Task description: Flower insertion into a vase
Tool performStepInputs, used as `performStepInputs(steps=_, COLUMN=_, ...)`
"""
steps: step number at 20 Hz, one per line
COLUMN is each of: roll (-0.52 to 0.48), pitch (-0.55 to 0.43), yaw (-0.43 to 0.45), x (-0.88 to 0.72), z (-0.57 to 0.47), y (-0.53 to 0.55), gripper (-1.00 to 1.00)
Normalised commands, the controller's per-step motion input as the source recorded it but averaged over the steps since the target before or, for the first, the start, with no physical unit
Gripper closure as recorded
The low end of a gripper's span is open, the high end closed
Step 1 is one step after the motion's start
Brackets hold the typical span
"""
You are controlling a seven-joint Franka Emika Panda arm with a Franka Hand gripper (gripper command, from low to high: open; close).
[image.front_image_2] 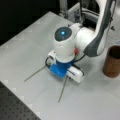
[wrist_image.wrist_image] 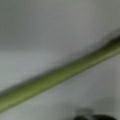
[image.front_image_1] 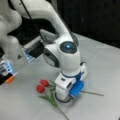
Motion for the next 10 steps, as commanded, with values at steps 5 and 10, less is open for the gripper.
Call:
performStepInputs(steps=5, roll=0.139, pitch=0.036, yaw=0.051, x=0.30, z=-0.26, y=0.03, gripper=1.00)
performStepInputs(steps=10, roll=0.149, pitch=0.056, yaw=0.043, x=0.33, z=-0.27, y=0.01, gripper=1.00)
